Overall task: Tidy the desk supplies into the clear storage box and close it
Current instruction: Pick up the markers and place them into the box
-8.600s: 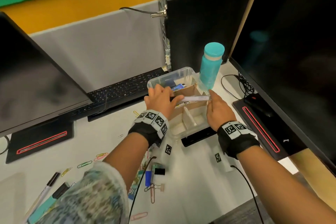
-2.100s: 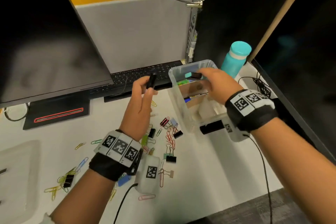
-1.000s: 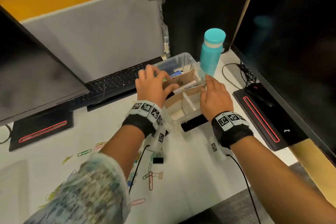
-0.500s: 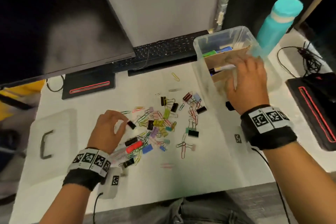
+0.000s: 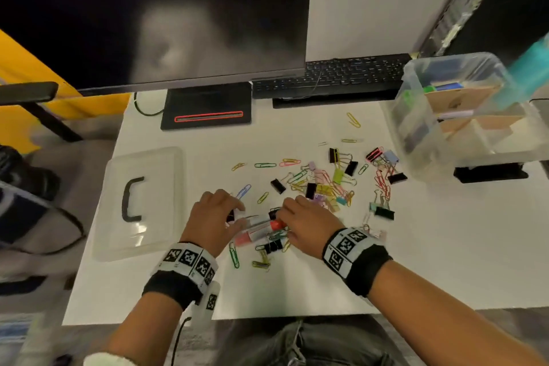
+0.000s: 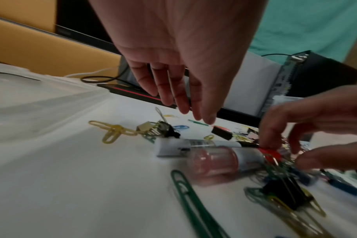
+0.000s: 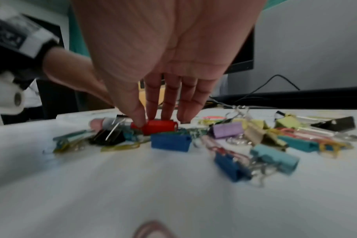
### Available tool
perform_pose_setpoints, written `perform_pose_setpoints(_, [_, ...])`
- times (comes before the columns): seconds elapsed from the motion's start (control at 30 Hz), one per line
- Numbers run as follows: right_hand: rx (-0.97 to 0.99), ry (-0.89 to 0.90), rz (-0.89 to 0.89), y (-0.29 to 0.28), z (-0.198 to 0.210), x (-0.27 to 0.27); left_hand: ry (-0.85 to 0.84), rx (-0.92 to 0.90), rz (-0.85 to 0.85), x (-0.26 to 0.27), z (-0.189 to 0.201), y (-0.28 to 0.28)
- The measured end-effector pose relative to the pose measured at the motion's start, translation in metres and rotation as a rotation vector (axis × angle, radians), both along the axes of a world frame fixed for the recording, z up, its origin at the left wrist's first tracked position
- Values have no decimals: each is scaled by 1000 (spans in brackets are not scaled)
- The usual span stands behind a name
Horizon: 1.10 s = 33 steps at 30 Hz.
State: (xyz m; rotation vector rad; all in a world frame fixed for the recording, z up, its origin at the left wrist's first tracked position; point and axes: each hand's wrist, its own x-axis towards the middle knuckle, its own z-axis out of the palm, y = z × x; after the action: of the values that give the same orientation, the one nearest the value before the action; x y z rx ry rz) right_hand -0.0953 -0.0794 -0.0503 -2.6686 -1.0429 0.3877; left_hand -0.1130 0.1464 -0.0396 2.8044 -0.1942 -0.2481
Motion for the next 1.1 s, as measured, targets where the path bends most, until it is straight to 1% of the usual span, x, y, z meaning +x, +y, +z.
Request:
perform_pose_setpoints(0.1, [-66, -30, -41, 12, -7, -2, 50, 103, -89, 7, -3, -13])
perform_pose_setpoints(0.17, [-64, -57, -99, 15, -10, -1, 72, 162, -126, 11, -7, -18])
perform_pose_setpoints(0.3, [1, 24, -182, 9, 3, 5, 129, 207, -134, 21, -4, -20])
perform_pose_setpoints(0.37, [119, 148, -277, 3, 23, 12, 160, 106, -89, 28, 2, -16])
perform_pose_setpoints(0.43, [311, 295, -423, -5, 47, 21, 213, -78, -29, 33, 13, -12])
perform_pose_setpoints(0.47, [416, 335, -505, -9, 59, 26, 227, -164, -3, 36, 19, -12])
perform_pose_setpoints(0.53, [614, 359, -635, -21, 75, 35, 222, -308, 55, 42, 31, -15])
perform_pose_setpoints(0.6, [809, 316, -745, -36, 87, 43, 205, -435, 104, 49, 42, -23])
perform_pose_setpoints(0.67, [986, 213, -837, -55, 100, 48, 177, -503, 107, 55, 49, -30])
perform_pose_setpoints(0.7, [1035, 136, -881, -66, 108, 49, 166, -514, 102, 57, 51, -33])
perform_pose_setpoints(0.73, [1041, 40, -924, -79, 116, 51, 152, -514, 91, 59, 54, -37])
perform_pose_setpoints(0.77, [1009, -72, -961, -92, 124, 52, 137, -509, 76, 60, 56, -40])
perform_pose_setpoints(0.83, [842, -298, -1021, -120, 138, 56, 114, -493, 45, 62, 58, -48])
perform_pose_setpoints(0.9, [637, -431, -1070, -148, 145, 64, 133, -489, 26, 63, 58, -53])
perform_pose_setpoints(1.0, [371, -428, -1077, -179, 144, 83, 170, -519, 27, 62, 56, -55])
perform_pose_setpoints(1.1, [79, -318, -975, -204, 131, 108, 170, -549, 35, 58, 54, -57])
